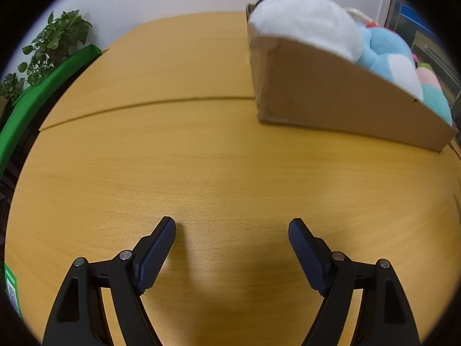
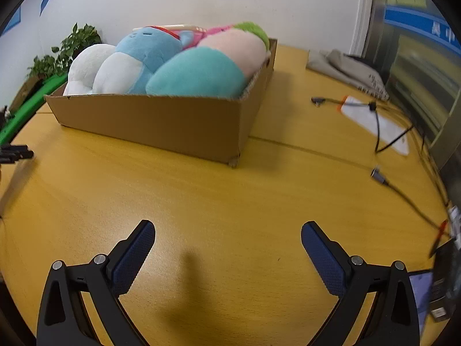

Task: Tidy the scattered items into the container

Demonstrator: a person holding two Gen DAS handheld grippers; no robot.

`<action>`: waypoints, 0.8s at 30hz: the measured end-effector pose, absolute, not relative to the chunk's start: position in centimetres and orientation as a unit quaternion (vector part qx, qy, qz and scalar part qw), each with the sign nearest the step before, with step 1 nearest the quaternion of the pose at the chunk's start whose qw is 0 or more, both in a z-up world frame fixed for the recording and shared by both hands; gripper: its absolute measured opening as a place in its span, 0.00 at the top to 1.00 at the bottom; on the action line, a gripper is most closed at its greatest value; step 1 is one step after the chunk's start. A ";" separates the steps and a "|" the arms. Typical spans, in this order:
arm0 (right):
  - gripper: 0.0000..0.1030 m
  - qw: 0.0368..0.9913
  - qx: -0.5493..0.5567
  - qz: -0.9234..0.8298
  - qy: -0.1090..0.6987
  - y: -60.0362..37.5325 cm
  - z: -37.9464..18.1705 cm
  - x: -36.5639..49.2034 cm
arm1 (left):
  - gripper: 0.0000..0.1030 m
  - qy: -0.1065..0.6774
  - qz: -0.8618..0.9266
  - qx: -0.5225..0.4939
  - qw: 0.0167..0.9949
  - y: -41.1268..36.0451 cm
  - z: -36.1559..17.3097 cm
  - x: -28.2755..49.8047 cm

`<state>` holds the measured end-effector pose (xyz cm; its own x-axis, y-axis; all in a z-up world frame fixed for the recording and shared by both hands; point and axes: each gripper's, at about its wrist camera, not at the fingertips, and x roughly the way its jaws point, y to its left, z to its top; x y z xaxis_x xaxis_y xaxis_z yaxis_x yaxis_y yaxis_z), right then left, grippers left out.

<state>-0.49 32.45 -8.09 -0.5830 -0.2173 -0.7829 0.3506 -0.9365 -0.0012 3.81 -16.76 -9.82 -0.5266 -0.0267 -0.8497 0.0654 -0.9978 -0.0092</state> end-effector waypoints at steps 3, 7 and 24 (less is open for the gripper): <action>0.00 0.161 0.442 -0.879 0.078 33.0 -9.8 -1.1 | 0.12 0.014 -0.876 0.482 0.015 -17.8 -9.8 3.7; 0.00 0.179 0.451 -0.868 0.107 32.2 -11.3 -1.6 | 0.00 0.011 -0.882 0.470 0.016 -19.5 -10.4 3.2; 0.00 0.249 0.432 -0.856 0.133 33.2 -11.4 -4.3 | 0.00 -0.025 -0.886 0.459 -0.056 -27.6 -9.8 -3.8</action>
<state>-4.26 33.24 -11.44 -0.5022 -0.3120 -0.8065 0.5418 -0.8404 -0.0121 -3.80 -27.58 -9.76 -0.5716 0.0764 -0.8170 -0.1226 -0.9924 -0.0070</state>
